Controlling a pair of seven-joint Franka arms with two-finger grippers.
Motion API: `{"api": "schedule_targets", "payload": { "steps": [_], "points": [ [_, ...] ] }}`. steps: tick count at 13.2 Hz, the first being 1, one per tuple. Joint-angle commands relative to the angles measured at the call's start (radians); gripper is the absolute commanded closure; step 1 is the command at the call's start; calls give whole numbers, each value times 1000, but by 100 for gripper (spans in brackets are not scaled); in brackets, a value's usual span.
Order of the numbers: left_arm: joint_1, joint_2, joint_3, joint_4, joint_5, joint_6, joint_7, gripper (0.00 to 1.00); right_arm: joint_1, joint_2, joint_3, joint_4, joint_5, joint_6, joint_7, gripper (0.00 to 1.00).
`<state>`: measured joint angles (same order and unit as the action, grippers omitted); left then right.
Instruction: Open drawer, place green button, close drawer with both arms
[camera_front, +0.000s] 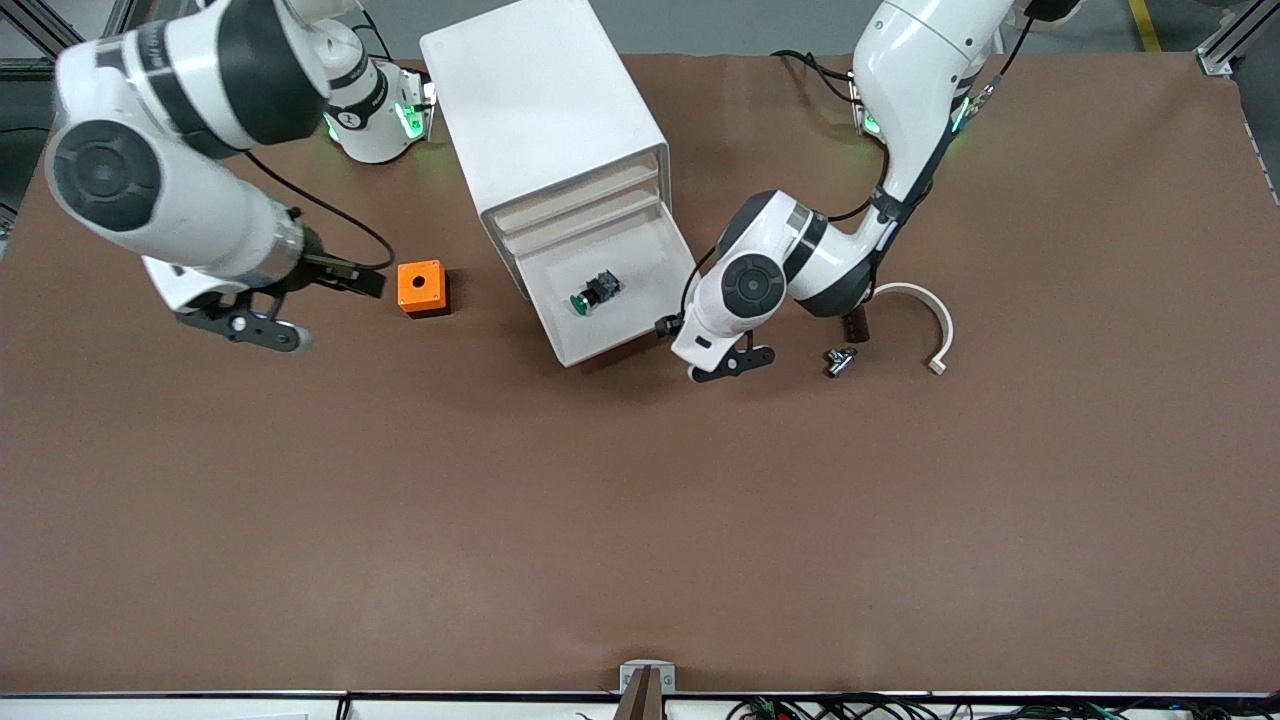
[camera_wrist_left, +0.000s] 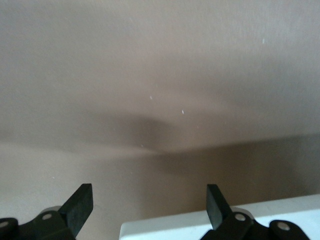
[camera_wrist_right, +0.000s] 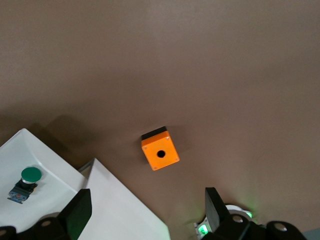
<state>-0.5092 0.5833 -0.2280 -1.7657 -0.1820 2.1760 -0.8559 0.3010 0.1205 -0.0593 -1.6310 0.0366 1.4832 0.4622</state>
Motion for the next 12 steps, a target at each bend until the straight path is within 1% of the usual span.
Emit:
{"api": "schedule_targets", "payload": {
  "steps": [1, 3, 6, 9, 11, 12],
  "points": [
    [-37, -13, -4, -52, 16, 15, 9, 0, -81, -80, 18, -66, -23, 17, -153, 0],
    [-61, -19, -5, -66, 15, 15, 3, 0, -129, -107, 18, -75, -27, 17, -235, 0],
    [-74, -23, -43, -74, 15, 15, -12, 0, -186, -140, 18, -102, -29, 28, -327, 0],
    [-74, -23, -74, -86, 15, 14, -28, 0, -221, -205, 19, -176, -27, 72, -384, 0],
    [-74, -23, -97, -89, 15, 15, -43, 0, -233, -220, 19, -184, -29, 72, -390, 0],
    [-75, -22, -106, -89, 15, 15, -57, 0, -249, -229, 19, -184, -29, 71, -425, 0]
  ]
}}
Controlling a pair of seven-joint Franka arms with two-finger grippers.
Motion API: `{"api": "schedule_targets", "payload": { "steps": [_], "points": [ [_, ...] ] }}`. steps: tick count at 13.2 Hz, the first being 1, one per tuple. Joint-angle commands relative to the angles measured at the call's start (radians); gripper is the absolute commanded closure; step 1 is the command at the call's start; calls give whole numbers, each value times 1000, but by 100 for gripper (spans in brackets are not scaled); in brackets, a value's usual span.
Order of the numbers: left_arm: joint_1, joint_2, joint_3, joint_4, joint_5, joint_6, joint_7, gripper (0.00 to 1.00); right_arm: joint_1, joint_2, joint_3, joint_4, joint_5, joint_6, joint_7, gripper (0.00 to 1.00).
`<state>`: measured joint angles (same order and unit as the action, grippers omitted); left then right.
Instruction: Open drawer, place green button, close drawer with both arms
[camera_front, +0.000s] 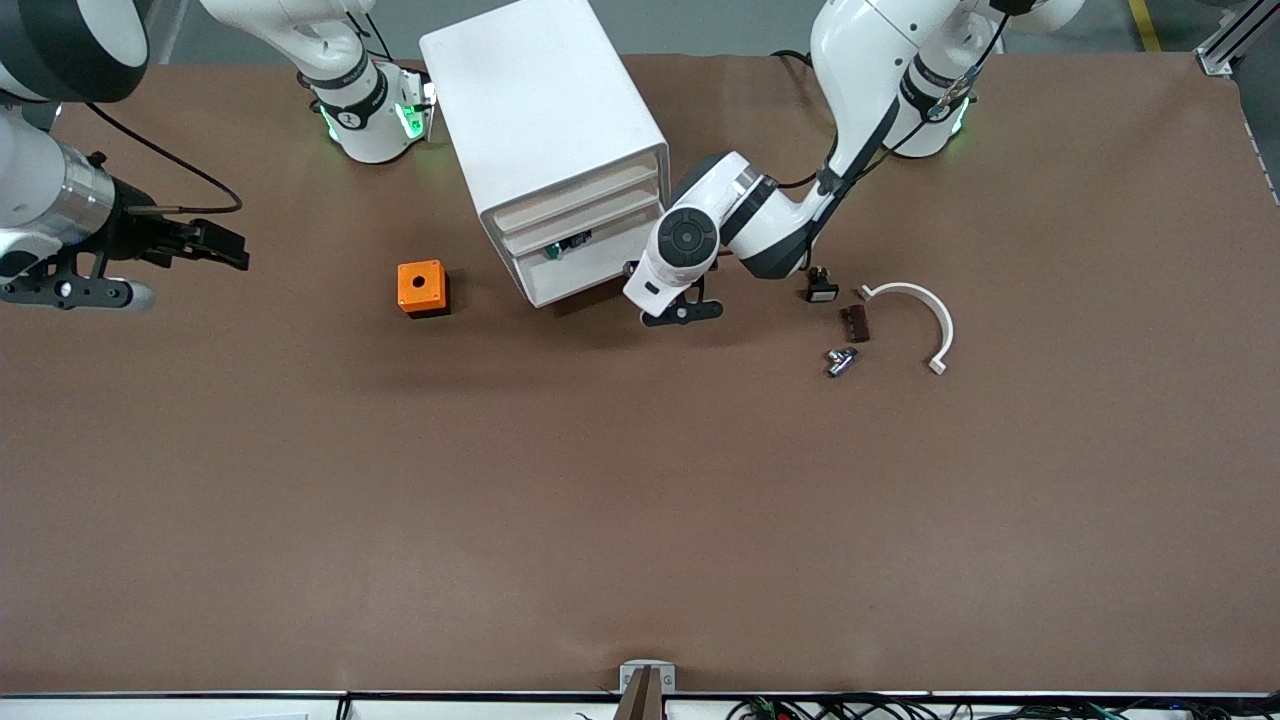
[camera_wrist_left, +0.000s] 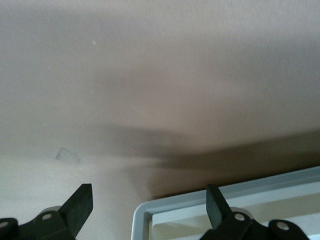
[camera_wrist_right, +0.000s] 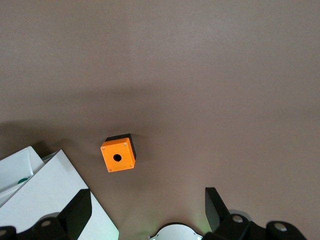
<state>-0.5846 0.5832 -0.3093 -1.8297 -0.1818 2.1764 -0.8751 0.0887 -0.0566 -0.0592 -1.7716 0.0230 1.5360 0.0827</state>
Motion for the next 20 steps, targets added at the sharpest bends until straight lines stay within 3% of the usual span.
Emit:
{"api": "schedule_targets", "payload": {
  "steps": [1, 6, 10, 12, 17, 20],
  "points": [
    [-6, -22, -34, -25, 15, 14, -47, 0, -49, -60, 19, -42, -14, 19, -85, 0],
    [-50, -19, -36, -37, 15, 13, -87, 0, -60, -58, 19, 46, -14, -19, -92, 0],
    [-67, -6, -36, -31, 4, 14, -90, 0, -60, -54, 19, 185, -14, -28, -92, 0],
    [-74, -8, -36, -28, 4, 14, -93, 0, -63, -51, 19, 193, -14, -33, -93, 0],
    [-22, -14, 30, 0, 18, 6, -79, 0, -63, -48, 19, 193, -15, -48, -92, 0],
    [70, -45, 62, 52, 77, -50, -81, 0, -64, -48, 18, 193, -17, -48, -92, 0]
  ]
}}
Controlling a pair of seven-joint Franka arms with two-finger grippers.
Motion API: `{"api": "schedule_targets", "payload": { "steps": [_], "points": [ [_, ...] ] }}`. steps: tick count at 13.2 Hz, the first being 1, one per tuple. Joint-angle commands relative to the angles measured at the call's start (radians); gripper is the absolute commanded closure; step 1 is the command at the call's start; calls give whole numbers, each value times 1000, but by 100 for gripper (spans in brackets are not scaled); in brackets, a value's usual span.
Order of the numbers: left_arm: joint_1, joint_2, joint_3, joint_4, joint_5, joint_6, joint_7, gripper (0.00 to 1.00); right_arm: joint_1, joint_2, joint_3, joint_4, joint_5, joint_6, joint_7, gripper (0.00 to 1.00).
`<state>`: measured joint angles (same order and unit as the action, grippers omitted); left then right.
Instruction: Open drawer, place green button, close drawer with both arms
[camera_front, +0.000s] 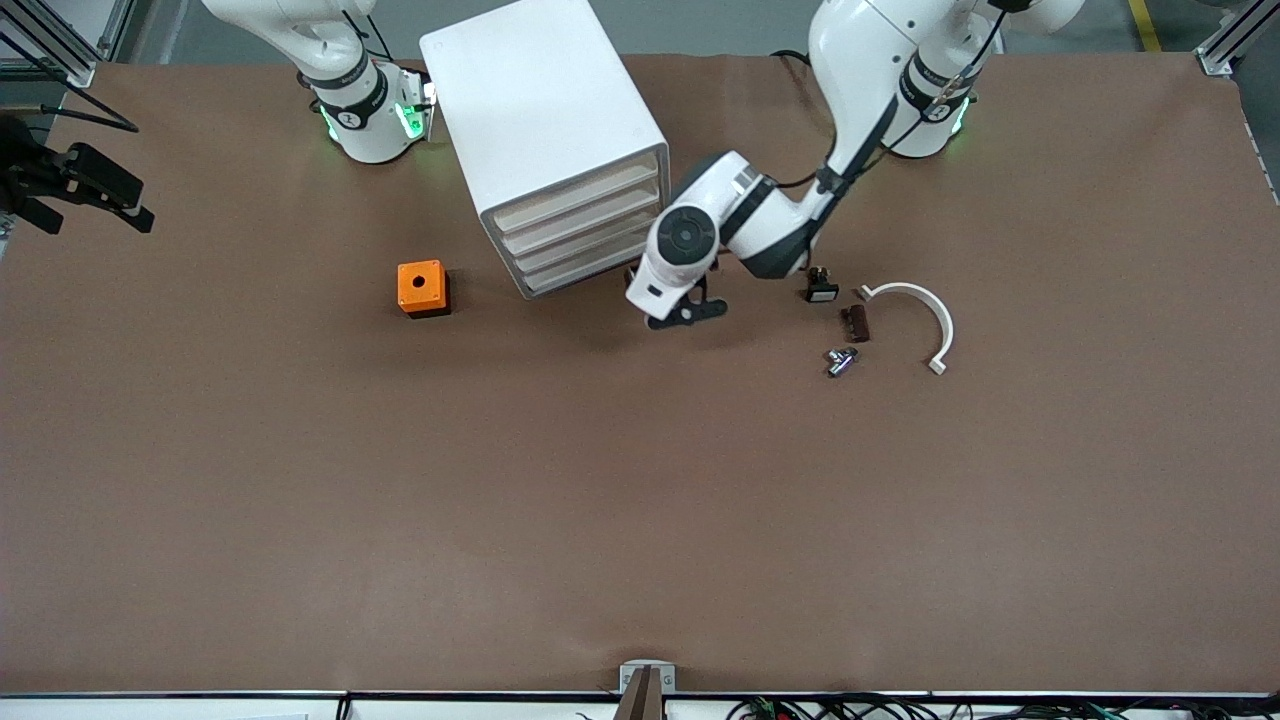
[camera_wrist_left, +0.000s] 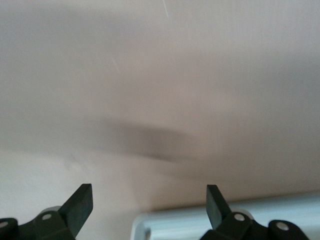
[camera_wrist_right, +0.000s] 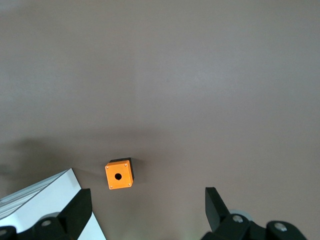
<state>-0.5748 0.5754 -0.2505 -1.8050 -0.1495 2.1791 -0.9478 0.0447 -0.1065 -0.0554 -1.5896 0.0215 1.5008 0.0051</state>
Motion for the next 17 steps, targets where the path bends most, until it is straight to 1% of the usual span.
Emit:
{"api": "schedule_targets", "payload": {
  "steps": [1, 4, 7, 9, 11, 12, 15, 17],
  "points": [
    [99, -54, 4, 47, 65, -89, -8, 0, -20, 2, 14, 11, -15, -13, -16, 0],
    [232, -100, 2, 113, 84, -182, 21, 0, -20, 4, 14, 11, -15, -13, -16, 0],
    [343, -149, 2, 150, 107, -211, 110, 0, -20, 11, 14, 11, -15, -13, -14, 0],
    [426, -204, -1, 148, 107, -228, 226, 0, -20, 11, 14, 11, -17, -13, -16, 0],
    [492, -256, -1, 150, 107, -277, 351, 0, -22, 11, 14, 13, -17, -13, -14, 0],
    [524, -282, -1, 150, 107, -294, 374, 0, -22, 11, 14, 13, -17, -13, -14, 0],
    [576, -356, 7, 159, 131, -323, 379, 0, -22, 11, 14, 13, -17, -13, -14, 0],
    [624, -393, 5, 206, 145, -393, 380, 0, -22, 11, 14, 13, -17, -11, -14, 0]
  ]
}}
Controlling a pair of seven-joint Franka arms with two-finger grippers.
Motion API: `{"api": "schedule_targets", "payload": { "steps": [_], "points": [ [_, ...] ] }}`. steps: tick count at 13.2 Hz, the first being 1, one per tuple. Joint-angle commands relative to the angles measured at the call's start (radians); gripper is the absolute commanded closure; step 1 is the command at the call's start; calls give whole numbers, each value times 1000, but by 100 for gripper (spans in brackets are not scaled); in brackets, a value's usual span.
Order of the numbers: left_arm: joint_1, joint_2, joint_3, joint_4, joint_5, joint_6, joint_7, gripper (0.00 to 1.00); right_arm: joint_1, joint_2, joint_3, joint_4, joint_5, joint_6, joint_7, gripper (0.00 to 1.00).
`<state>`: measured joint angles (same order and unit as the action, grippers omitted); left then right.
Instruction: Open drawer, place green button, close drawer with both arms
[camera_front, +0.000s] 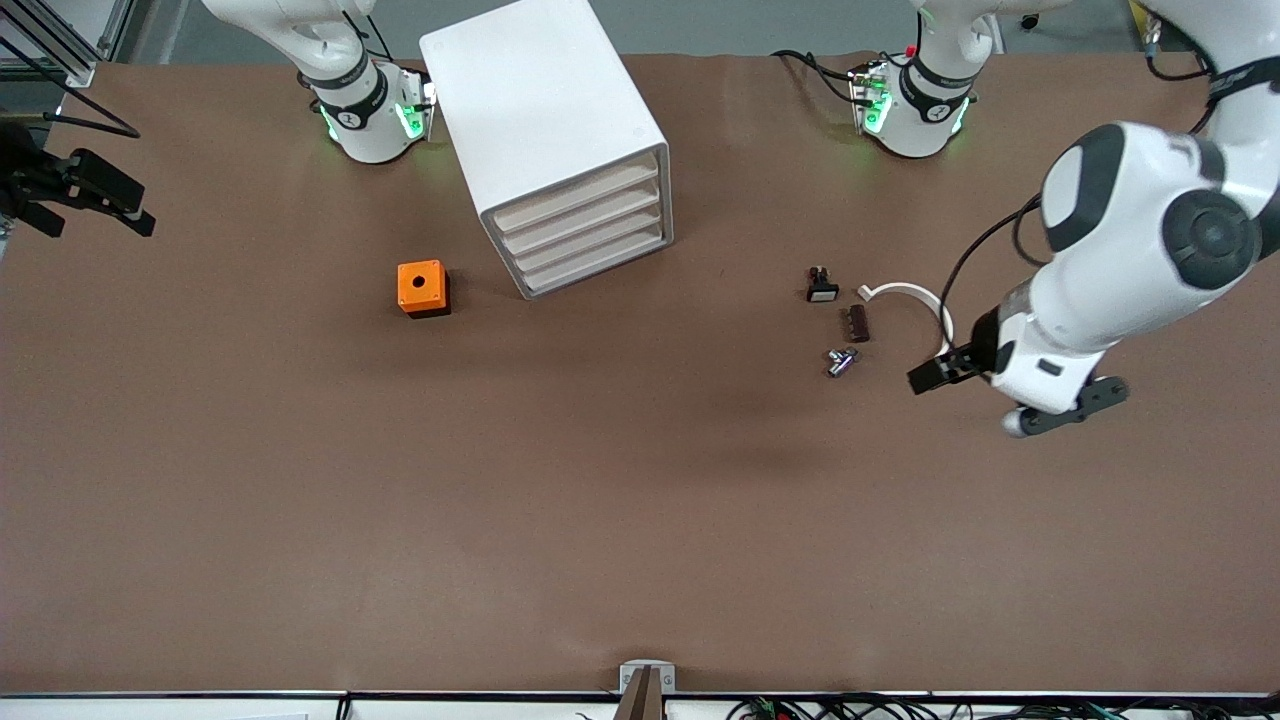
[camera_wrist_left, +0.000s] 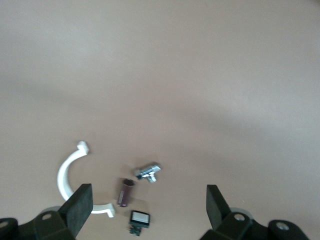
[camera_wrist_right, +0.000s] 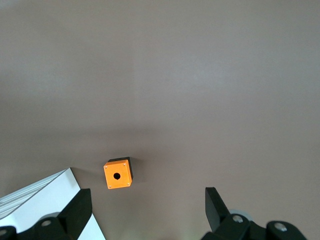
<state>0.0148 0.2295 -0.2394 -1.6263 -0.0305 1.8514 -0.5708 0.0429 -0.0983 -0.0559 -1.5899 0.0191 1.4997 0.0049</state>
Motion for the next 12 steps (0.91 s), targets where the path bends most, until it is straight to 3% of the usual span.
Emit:
{"api": "schedule_targets", "payload": {
  "steps": [1, 4, 12],
  "points": [
    [49, -61, -5, 60, 30, -114, 3, 0, -20, 3, 14, 13, -14, -10, -14, 0],
    [68, -91, -5, 138, 73, -242, 51, 0, -20, 6, 14, 13, -14, -10, -14, 0],
    [157, -232, 6, 115, 98, -297, 339, 0, -20, 6, 14, 13, -14, -12, -6, 0]
  ]
}}
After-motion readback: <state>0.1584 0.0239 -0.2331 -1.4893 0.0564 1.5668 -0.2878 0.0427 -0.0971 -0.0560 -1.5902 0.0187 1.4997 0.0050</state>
